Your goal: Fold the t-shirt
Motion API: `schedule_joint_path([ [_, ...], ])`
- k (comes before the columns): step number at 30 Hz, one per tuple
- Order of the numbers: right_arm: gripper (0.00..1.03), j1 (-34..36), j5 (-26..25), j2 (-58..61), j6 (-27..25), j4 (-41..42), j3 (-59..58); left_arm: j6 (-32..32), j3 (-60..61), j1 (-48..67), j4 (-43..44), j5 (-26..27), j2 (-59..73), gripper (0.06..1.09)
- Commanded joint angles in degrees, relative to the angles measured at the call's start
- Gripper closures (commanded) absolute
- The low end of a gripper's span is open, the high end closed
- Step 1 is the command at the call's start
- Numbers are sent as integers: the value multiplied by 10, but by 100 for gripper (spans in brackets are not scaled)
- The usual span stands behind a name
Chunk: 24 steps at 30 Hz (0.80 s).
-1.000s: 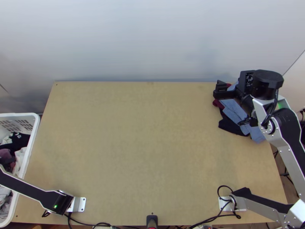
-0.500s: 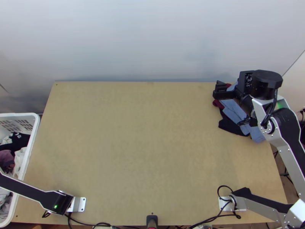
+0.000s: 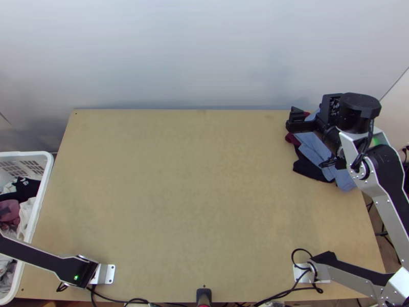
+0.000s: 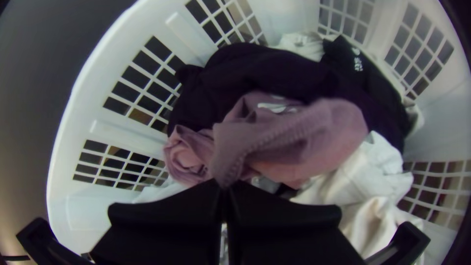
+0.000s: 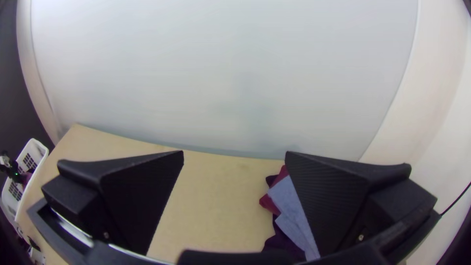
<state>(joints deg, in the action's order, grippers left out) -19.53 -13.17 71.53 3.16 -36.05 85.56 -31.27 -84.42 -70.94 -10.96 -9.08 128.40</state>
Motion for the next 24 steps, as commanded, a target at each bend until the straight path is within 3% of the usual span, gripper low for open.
schedule_joint_path([
  [1, 7, 2, 1, -1, 1, -2, -5, 55, -5, 8, -161, 66, -144, 104],
  [5, 7, 7, 1, -5, 3, 1, -12, 72, 6, 27, -277, 113, -244, 104],
  [8, 4, 20, 0, -17, 3, 12, -22, 76, 81, 48, -316, 169, -373, 104],
  [15, 4, 34, -29, -57, -42, 8, -76, 93, 210, 194, -386, 180, -659, 104],
  [19, 4, 40, -31, -94, -43, 6, -111, 157, 221, 293, -437, 181, -768, 104],
  [24, 4, 58, -31, -134, -46, -15, -133, 272, 161, 429, -552, 187, -773, 104],
])
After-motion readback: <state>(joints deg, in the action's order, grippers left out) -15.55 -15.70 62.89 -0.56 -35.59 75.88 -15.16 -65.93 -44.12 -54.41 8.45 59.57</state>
